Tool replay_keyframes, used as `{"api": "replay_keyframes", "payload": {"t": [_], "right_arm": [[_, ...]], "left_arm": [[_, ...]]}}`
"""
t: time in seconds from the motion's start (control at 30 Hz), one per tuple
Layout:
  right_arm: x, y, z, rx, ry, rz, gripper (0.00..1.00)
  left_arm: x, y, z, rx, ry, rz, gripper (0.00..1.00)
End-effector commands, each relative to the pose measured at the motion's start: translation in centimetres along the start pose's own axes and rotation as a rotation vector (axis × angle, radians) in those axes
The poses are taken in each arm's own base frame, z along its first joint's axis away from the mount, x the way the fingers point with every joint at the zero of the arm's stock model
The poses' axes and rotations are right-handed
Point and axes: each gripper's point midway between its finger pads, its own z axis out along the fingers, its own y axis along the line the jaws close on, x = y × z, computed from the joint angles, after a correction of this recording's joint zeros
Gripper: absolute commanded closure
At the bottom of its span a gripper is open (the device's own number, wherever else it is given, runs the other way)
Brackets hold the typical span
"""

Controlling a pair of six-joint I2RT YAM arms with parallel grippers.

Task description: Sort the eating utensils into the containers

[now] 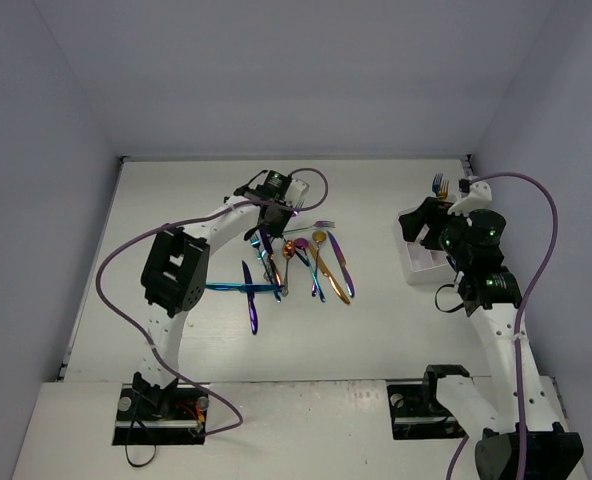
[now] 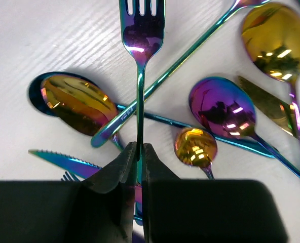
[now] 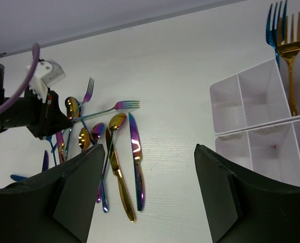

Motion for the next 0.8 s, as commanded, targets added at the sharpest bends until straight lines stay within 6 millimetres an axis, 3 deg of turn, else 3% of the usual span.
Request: {"api": "replay_keyframes", "payload": {"t": [0.0,0.23,0.43,0.77], "right_arm": [[-3.1,3.2,0.3,-0.105,-0.062,-0.052,0.31],[-4.2,5.7,1.2,-0.175,-0.049,-0.064,0.30],[-4.5,7.8,2.0,-0.228,-0.029,-0.075,0.29],[-4.9,12.8,3.9,-0.313,-0.009,-0.101,0.27]], "left_arm": [[-8.8,-0.6,-8.9,0.022,-0.364,-0.028,1.00],[-11.3,-2.7,-13.1,0.090,-0.551,-0.038,1.00],[-11.3,-4.0,-14.2,0.120,-0.591,-0.043,1.00],[-11.1,-8.8,-18.8,0.180,-0.677,-0.001,1.00]]}}
